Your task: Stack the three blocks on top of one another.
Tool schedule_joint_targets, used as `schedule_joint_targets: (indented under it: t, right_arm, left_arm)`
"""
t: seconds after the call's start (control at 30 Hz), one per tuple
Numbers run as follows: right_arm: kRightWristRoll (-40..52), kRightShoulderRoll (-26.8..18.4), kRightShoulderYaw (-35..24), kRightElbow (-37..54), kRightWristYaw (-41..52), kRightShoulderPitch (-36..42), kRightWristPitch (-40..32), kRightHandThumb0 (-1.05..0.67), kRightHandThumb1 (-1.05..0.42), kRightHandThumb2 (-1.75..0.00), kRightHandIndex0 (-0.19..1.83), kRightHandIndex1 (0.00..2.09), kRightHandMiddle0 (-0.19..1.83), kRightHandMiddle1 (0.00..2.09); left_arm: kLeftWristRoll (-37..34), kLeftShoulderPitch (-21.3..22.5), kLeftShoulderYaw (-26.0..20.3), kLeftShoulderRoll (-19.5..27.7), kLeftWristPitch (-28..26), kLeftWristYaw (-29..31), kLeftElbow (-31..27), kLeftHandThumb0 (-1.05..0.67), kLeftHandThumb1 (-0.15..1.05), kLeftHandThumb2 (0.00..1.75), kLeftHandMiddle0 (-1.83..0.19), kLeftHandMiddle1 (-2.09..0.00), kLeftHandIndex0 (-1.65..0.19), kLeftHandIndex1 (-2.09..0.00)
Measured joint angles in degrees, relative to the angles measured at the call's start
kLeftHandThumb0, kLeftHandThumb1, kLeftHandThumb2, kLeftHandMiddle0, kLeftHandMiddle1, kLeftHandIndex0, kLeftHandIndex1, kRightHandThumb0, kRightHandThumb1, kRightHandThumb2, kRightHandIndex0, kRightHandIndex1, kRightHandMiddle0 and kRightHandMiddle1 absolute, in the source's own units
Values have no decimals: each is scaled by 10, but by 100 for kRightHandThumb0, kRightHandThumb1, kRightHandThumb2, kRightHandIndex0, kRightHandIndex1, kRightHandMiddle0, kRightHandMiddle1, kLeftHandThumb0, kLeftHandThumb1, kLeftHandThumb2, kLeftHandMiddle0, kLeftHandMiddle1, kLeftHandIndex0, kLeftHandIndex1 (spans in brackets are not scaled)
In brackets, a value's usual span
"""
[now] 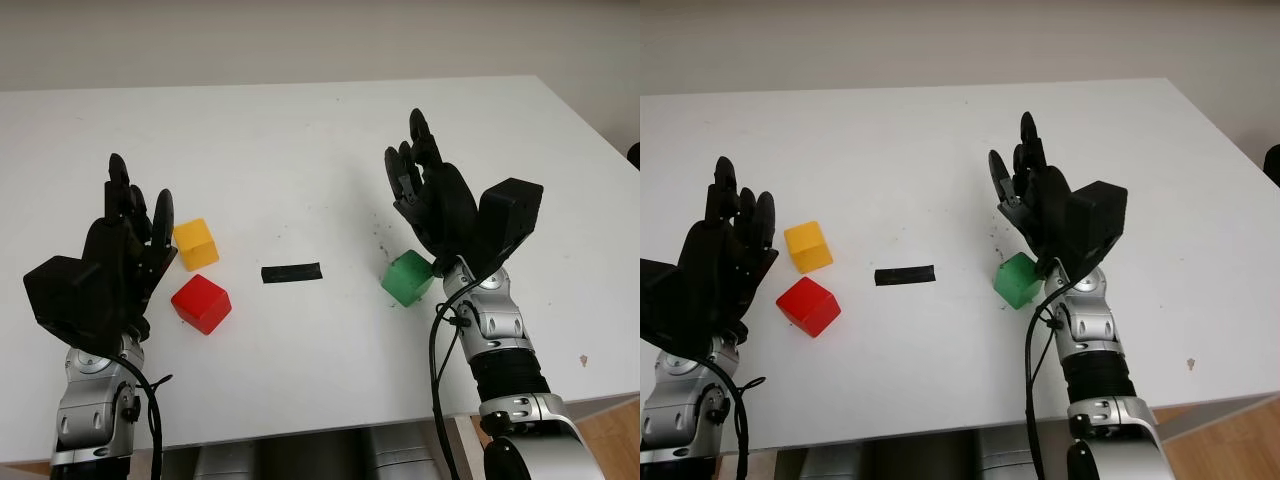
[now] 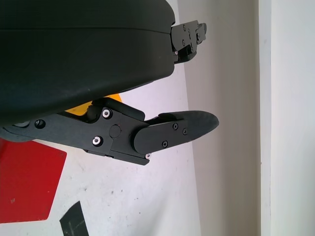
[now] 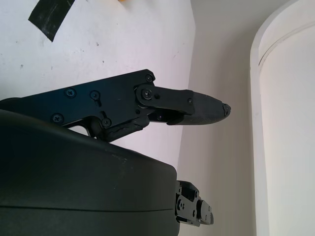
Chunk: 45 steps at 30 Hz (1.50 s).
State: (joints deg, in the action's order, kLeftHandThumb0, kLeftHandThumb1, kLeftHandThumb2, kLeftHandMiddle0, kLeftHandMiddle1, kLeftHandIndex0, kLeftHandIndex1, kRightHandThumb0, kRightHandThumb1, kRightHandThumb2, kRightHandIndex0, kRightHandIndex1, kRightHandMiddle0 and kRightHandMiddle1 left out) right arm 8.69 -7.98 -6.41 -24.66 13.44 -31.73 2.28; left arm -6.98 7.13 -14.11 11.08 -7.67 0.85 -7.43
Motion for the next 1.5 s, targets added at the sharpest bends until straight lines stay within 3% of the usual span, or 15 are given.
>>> schedule_joint_targets:
  t: [0.4, 0.57, 0.67, 0.8, 1.1, 1.3, 1.5]
  right_arm:
    - [3, 0, -1, -6, 6, -2, -1, -63, -105, -52, -19, 0, -19, 0]
    - [9, -6, -6, -6, 12, -2, -1, -61, -105, -55, -19, 0, -19, 0]
    - [13, -13, -11, -2, 19, -3, -1, -63, -105, -55, -19, 0, -19, 0]
    - [22, -22, -15, -1, 32, -5, 1, -64, -105, -57, -19, 0, -19, 0]
    - [32, -29, -25, -1, 46, -26, 6, -63, -105, -56, -19, 0, -19, 0]
    - [29, -30, -26, -1, 42, -29, 11, -64, -105, -56, -19, 0, -19, 0]
    - [28, -32, -25, -1, 40, -36, 13, -62, -105, -56, -19, 0, -19, 0]
  left_arm:
    - [-2, 21, -3, 10, -10, 14, 9, -53, 105, 55, 17, -2, 18, -1]
    - [34, 17, -5, 49, 8, 23, 0, -53, 105, 36, -25, -19, -15, -18]
    - [61, 11, -14, 99, 28, 45, -26, -48, 105, 21, -49, -22, -36, -30]
    - [59, 10, -32, 168, 32, 105, -61, -44, 102, 12, -52, -19, -40, -31]
    - [79, 24, -20, 358, 13, 299, -82, -60, 88, 4, -39, -8, -36, -26]
    - [161, 36, 28, 455, 37, 384, -98, -64, 85, 4, -22, -1, -30, -14]
    - [241, 50, 78, 495, 61, 422, -130, -64, 82, 4, -16, -1, -31, -10]
